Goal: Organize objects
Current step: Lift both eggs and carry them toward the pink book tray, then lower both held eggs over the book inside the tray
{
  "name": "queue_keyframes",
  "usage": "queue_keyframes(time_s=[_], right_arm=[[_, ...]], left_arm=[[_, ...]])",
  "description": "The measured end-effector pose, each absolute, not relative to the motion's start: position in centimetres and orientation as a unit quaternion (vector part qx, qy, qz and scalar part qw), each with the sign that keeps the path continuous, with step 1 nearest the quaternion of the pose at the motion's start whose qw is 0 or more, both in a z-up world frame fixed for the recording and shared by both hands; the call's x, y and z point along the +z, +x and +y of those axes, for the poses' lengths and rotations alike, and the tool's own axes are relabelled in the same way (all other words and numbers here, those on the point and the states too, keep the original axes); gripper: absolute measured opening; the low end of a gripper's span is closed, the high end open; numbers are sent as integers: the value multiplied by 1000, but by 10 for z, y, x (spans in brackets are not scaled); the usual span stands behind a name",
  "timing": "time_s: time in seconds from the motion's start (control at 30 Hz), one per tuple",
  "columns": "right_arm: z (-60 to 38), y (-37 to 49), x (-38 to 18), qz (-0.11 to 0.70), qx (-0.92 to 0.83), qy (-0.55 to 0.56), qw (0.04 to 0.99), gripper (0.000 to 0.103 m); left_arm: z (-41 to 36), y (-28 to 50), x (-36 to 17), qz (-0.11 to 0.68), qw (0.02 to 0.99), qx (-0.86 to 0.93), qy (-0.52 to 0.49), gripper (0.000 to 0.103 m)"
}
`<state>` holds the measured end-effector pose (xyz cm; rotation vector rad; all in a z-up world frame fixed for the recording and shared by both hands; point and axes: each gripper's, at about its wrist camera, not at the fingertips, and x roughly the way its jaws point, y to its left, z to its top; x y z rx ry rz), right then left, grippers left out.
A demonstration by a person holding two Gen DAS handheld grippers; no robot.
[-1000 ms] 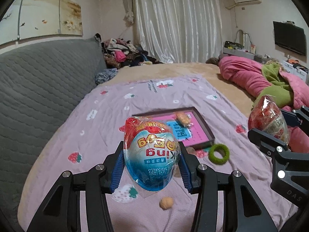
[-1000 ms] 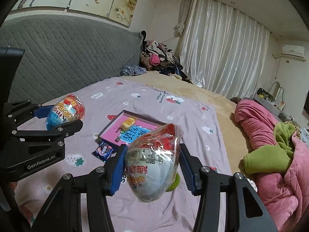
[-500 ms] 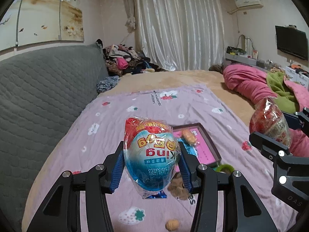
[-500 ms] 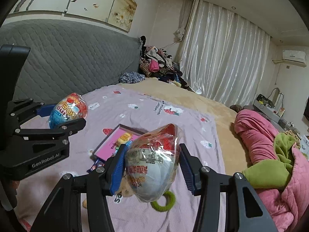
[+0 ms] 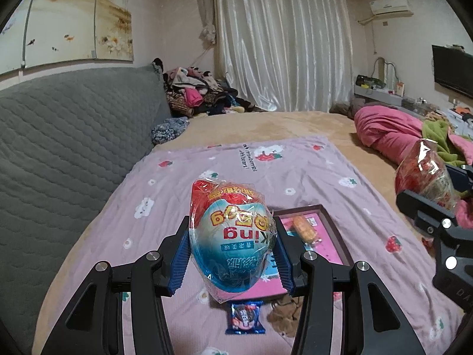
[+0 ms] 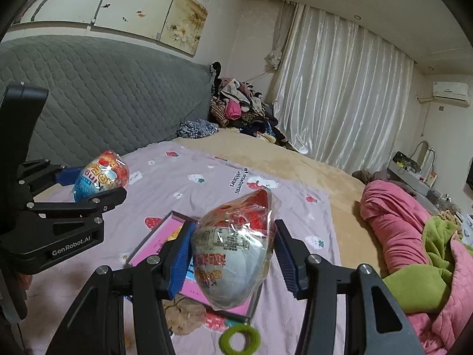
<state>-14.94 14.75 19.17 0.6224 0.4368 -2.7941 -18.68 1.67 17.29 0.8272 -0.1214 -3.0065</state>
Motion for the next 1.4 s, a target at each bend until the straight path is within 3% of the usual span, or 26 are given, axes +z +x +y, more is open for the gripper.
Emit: queue_keyframes(time_s=[0.27, 0.67, 1.17, 1.4], right_arm=[[141, -188, 176, 138, -958, 215, 130, 53], [149, -240, 124, 110, -956, 241, 128, 53], [176, -291, 26, 86, -951, 287, 77, 53], [181, -307, -12, 93, -944, 309, 75, 53]], left_arm=[[5, -227, 150, -30, 23, -962, 270, 52], [11, -281, 74, -23, 15, -954, 300, 52], [-2, -332, -15, 19, 22, -944, 328, 52], [2, -353, -50, -9, 11, -935, 355, 52]])
